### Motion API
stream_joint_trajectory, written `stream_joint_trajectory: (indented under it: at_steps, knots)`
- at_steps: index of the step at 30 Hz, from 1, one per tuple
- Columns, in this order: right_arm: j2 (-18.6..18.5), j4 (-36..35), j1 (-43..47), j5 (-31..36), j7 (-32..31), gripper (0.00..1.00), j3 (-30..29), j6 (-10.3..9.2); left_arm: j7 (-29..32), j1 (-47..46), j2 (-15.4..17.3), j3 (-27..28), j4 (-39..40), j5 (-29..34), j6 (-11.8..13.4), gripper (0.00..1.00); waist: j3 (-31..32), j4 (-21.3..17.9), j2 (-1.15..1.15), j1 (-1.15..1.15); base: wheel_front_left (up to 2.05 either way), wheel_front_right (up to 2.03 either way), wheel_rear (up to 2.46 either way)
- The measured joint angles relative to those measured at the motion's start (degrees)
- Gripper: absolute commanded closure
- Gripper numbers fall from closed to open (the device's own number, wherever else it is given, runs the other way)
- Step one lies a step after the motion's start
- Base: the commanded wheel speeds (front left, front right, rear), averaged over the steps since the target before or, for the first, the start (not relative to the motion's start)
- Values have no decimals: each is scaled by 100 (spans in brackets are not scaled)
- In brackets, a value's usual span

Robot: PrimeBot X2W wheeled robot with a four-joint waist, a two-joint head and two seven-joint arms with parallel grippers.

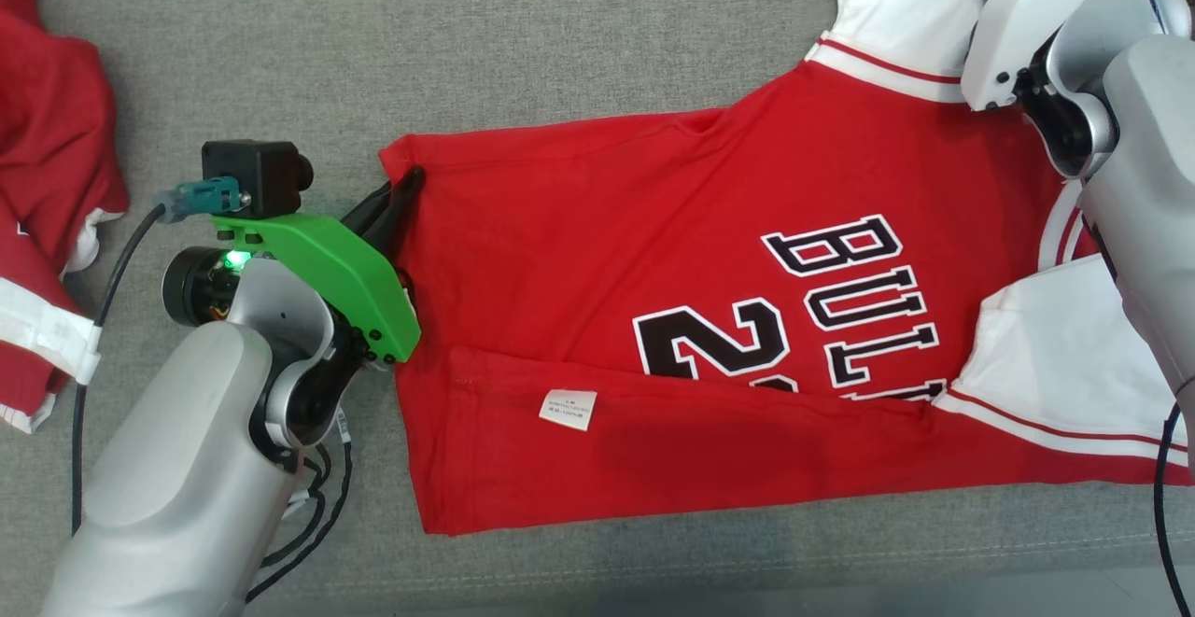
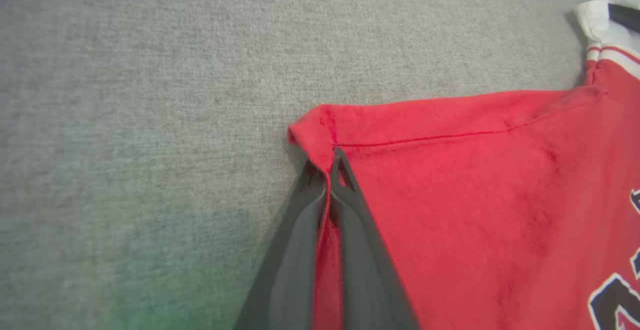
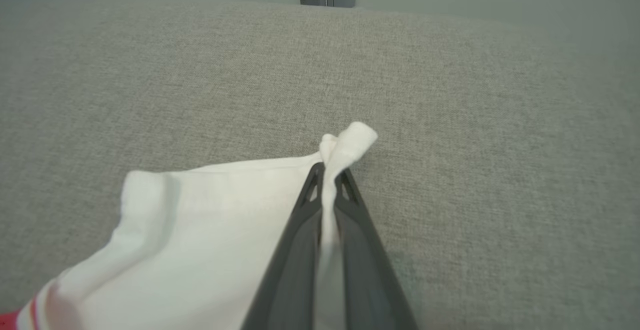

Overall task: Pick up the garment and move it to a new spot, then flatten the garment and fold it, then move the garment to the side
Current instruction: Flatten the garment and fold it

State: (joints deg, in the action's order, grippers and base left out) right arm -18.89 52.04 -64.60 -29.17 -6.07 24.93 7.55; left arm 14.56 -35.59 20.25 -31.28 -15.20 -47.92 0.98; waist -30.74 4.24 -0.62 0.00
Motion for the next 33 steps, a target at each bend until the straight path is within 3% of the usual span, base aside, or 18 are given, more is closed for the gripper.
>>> stream_joint_trajectory:
  at_steps: [11,18,24,29,33]
  knots:
    - [-131,12,106,-420,486,100,363,-1,-705,11,-93,243,-539,8,43,100,426,-210,0,0,0,0,0]
    - [-556,-929,471,-887,850,100,950,-1,-1046,67,-59,361,-466,46,112,100,688,-322,0,0,0,0,0]
    - [-991,-2060,1597,-1377,1283,100,1154,-1,-1169,1007,110,367,146,-102,212,100,1027,-394,0,0,0,0,0]
    - [-1281,-2905,2881,-1562,1374,100,995,-1,-1190,1920,318,483,845,-263,490,100,1337,-478,0,0,0,0,0]
    - [-1236,-3275,3878,-1611,1399,100,633,-2,-1215,2499,276,567,1154,-559,617,100,1537,-545,0,0,0,0,0]
